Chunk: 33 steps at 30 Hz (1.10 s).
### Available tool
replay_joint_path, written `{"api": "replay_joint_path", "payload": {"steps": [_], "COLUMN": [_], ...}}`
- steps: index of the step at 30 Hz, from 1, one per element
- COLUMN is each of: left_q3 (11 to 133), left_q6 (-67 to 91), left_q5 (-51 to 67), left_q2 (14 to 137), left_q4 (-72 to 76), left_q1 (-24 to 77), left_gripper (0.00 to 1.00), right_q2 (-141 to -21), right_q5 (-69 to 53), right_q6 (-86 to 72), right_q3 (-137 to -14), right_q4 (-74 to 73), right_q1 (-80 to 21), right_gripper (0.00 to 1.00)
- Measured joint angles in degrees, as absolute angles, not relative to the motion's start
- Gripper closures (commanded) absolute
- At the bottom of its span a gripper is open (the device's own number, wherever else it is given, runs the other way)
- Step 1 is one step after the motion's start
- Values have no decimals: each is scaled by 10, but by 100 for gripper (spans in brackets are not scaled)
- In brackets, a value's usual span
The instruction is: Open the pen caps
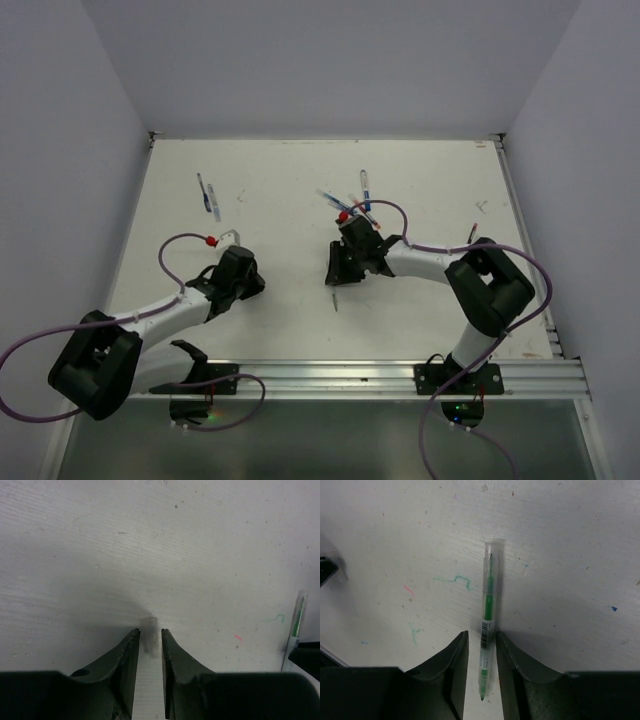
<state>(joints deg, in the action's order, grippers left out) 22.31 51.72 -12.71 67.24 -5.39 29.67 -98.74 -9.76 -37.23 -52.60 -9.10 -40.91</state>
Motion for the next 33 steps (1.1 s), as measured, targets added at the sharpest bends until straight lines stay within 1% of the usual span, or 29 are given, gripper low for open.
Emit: {"api": "replay_joint_path", "payload": {"steps": [2, 5, 6, 7, 8, 9, 10, 11, 12, 15, 16, 17, 19, 22, 25, 30, 32, 33], "left_q3": [222, 221, 219, 218, 217, 217, 217, 217, 218, 231, 242, 252, 288, 391, 508, 614, 645, 655], "left_q6": [521, 525, 527, 528, 528, 528, 528, 528, 527, 523, 518, 514, 501, 470, 437, 382, 361, 353], "left_q5": [-127, -128, -128, -129, -131, -133, -136, -139, -143, -159, -168, -174, -186, -194, -196, -200, -199, -197], "left_q2": [671, 667, 664, 660, 655, 651, 646, 641, 635, 624, 622, 622, 628, 685, 755, 820, 851, 864], "left_q4": [-51, -52, -53, -55, -60, -67, -74, -83, -95, -141, -163, -175, -196, -227, -243, -241, -236, -234], "left_q1": [297, 297, 297, 297, 297, 297, 297, 297, 297, 297, 297, 297, 296, 286, 248, 168, 141, 130], "left_gripper": [70, 67, 66, 65, 63, 62, 62, 61, 60, 50, 34, 29, 24, 23, 23, 29, 30, 31], "right_q2": [-987, -987, -987, -987, -985, -983, -981, -977, -974, -967, -962, -953, -933, -904, -889, -824, -808, -805], "right_q5": [-98, -97, -98, -99, -98, -97, -98, -97, -94, -83, -79, -70, -59, -32, -8, 40, 64, 73], "right_q6": [-373, -373, -373, -374, -372, -371, -371, -368, -364, -354, -351, -348, -344, -333, -323, -310, -294, -286], "right_q3": [-526, -526, -526, -526, -527, -527, -528, -529, -531, -533, -533, -533, -534, -563, -596, -580, -580, -580], "right_q4": [-87, -80, -77, -74, -70, -67, -65, -63, -64, -78, -88, -100, -119, -170, -197, -213, -238, -249], "right_q1": [-410, -410, -410, -410, -411, -411, -412, -413, -413, -413, -413, -413, -413, -413, -413, -413, -413, -413], "right_gripper": [62, 51, 44, 39, 31, 18, 9, 2, 2, 2, 2, 1, 2, 1, 1, 2, 12, 12]}}
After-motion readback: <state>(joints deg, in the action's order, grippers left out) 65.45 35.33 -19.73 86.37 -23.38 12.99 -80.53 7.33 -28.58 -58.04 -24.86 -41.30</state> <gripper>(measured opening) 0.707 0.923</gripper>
